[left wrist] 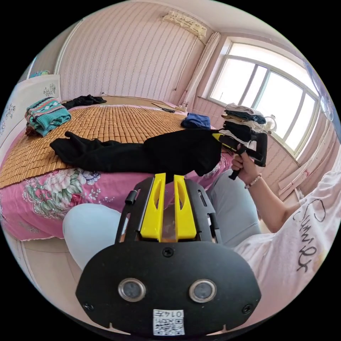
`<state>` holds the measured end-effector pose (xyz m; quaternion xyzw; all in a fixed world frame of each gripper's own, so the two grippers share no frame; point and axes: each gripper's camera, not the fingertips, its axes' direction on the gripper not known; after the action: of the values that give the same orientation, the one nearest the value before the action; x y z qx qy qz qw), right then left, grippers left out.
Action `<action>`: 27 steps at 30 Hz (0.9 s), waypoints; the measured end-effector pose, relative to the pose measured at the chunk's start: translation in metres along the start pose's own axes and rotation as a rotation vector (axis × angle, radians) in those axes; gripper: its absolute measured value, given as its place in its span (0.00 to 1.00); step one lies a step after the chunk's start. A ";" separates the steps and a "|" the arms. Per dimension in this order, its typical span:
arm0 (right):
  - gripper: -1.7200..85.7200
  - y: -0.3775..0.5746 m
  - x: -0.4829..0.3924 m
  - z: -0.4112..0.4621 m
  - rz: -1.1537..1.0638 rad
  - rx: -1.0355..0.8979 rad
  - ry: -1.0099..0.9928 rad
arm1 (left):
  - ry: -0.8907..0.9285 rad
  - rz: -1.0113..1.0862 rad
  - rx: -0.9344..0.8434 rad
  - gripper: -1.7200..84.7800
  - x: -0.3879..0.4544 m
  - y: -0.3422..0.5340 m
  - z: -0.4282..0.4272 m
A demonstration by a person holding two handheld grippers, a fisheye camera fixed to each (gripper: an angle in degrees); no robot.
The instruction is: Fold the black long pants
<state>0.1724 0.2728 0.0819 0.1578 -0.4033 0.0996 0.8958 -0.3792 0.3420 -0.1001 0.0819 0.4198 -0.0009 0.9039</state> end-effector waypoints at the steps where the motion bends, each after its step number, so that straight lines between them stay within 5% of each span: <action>1: 0.04 -0.018 0.007 -0.022 -0.018 0.059 0.086 | -0.050 0.014 0.023 0.08 -0.006 -0.004 0.000; 5: 0.04 -0.061 0.035 -0.078 -0.015 0.168 0.311 | -0.219 0.028 0.062 0.09 -0.035 -0.020 0.005; 13: 0.06 -0.056 0.111 -0.092 0.089 -0.208 0.573 | -0.250 -0.060 0.009 0.10 -0.093 -0.014 0.026; 18: 0.10 -0.036 0.090 -0.089 0.071 -0.232 0.654 | -0.317 -0.092 0.029 0.11 -0.122 -0.005 0.030; 27: 0.12 -0.095 -0.025 0.069 -0.272 -0.285 0.170 | -0.325 0.065 -0.127 0.11 -0.133 -0.018 0.116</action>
<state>0.1377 0.1577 0.0871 0.0734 -0.3112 -0.0672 0.9451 -0.3785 0.2977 0.0713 0.0370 0.2647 0.0417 0.9627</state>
